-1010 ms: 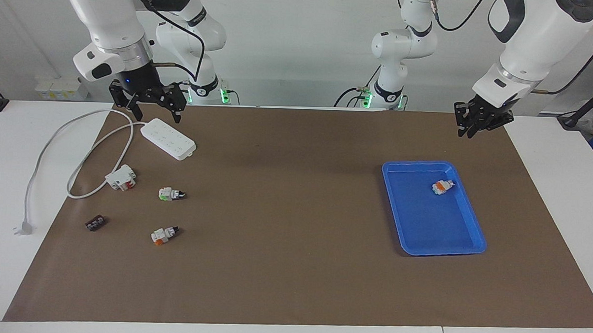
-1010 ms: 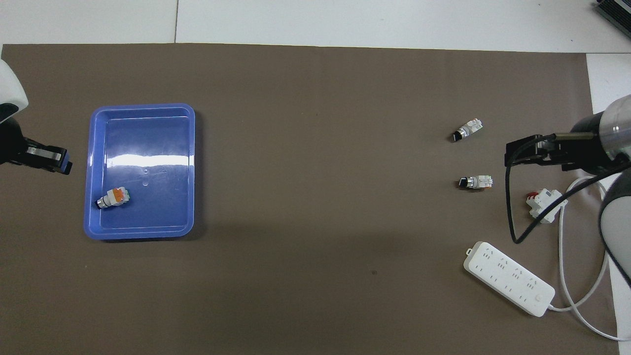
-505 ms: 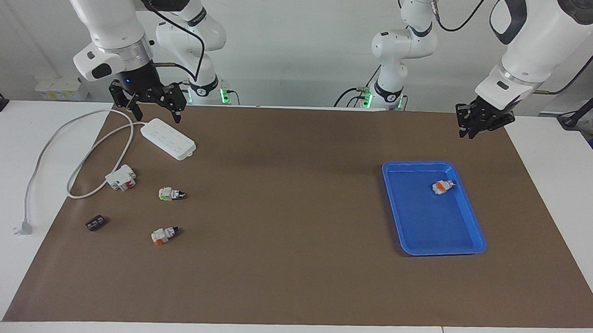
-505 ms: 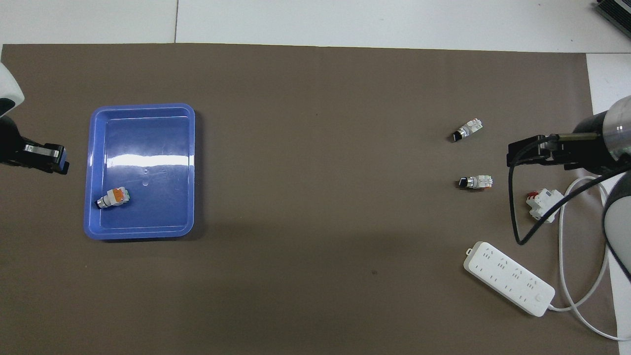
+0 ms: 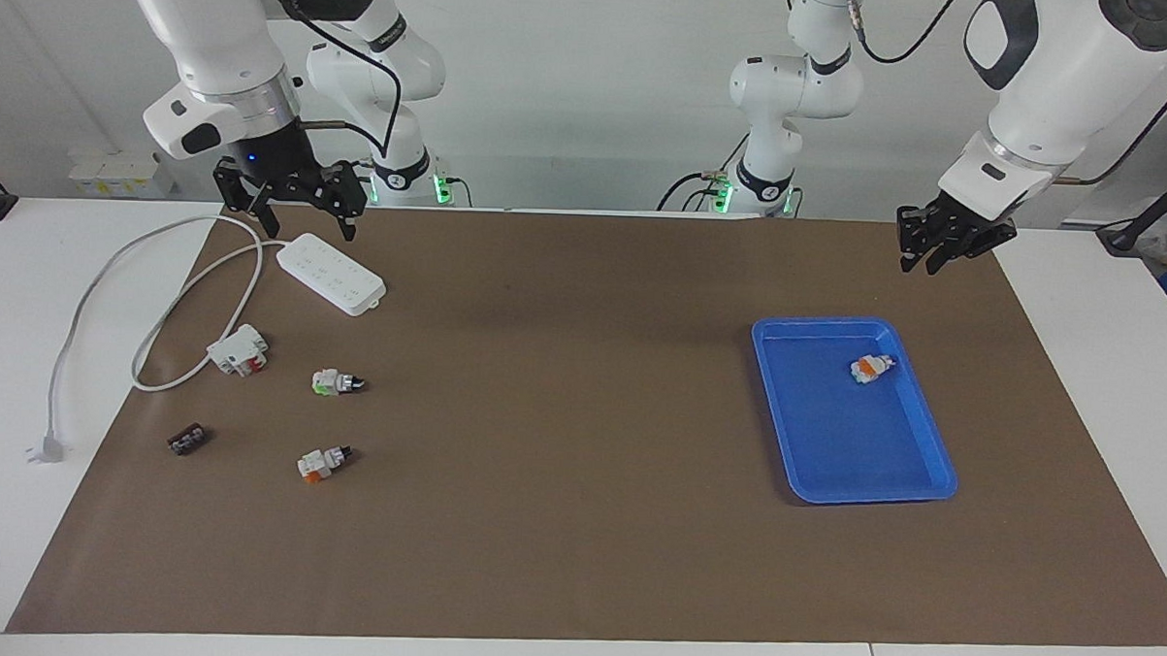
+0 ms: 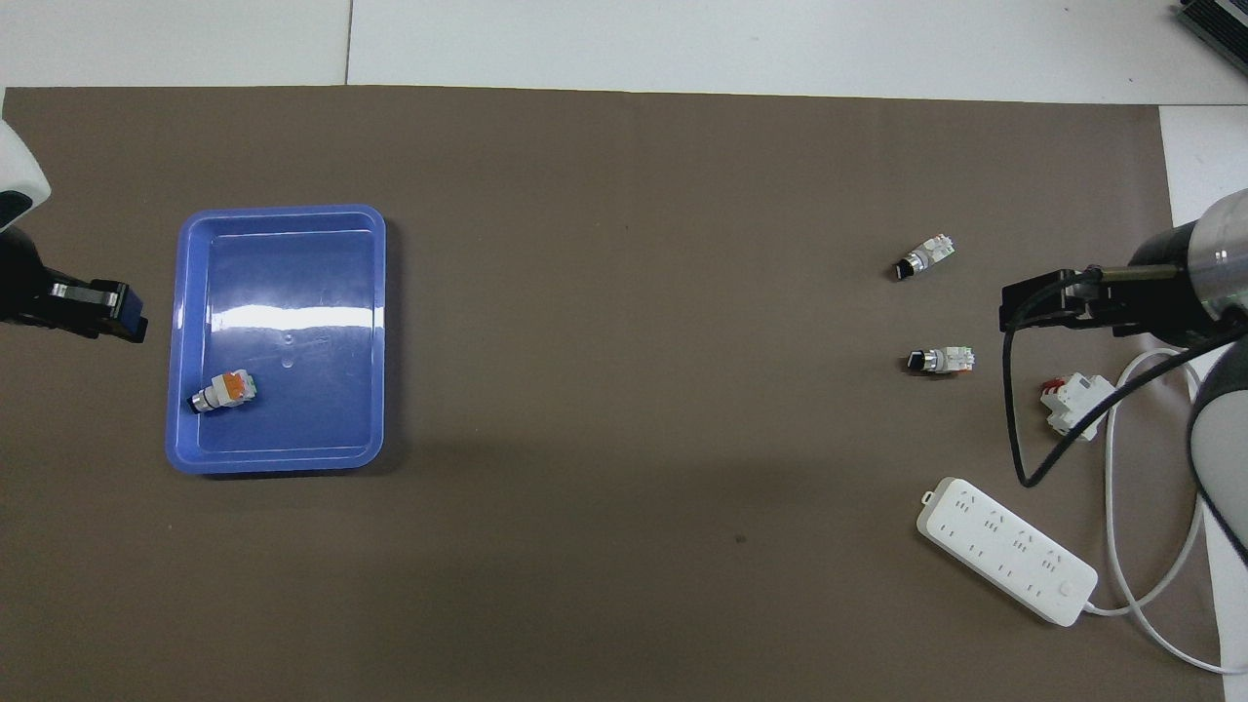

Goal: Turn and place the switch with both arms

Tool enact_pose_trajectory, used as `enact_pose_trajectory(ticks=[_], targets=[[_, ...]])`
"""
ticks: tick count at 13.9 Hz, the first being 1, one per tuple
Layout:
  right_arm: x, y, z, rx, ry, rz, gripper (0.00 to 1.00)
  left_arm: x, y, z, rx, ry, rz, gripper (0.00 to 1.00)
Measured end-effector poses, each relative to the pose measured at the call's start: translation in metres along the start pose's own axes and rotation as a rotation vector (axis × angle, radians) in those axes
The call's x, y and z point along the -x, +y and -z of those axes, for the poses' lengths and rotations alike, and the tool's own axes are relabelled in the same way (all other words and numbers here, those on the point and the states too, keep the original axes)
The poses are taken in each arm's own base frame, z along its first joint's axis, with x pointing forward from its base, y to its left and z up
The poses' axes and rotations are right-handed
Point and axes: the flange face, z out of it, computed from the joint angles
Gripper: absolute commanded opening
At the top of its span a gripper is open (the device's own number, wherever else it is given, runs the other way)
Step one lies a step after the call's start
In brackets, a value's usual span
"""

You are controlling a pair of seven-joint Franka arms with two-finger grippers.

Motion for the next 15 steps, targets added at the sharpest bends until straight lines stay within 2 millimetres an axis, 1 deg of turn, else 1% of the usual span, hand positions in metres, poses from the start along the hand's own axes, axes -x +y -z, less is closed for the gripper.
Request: enact_pose_trajectory(ticks=[4, 9, 15], targets=[[0.0001, 0.0006, -0.0016, 0.004, -0.003, 0.000, 1.00, -0.0010, -0.0014, 0.0030, -0.001, 0.016, 0.007, 1.00], [0.0001, 0.0022, -0.0022, 0.007, -0.004, -0.002, 1.00, -0.0087, -0.0002, 0.0105, -0.008, 0.091, 0.004, 1.00], [0.0005, 0.0021, -0.0020, 0.007, -0.004, -0.002, 1.00, -0.0088, -0.0016, 0.0084, -0.007, 0.089, 0.006, 1.00]])
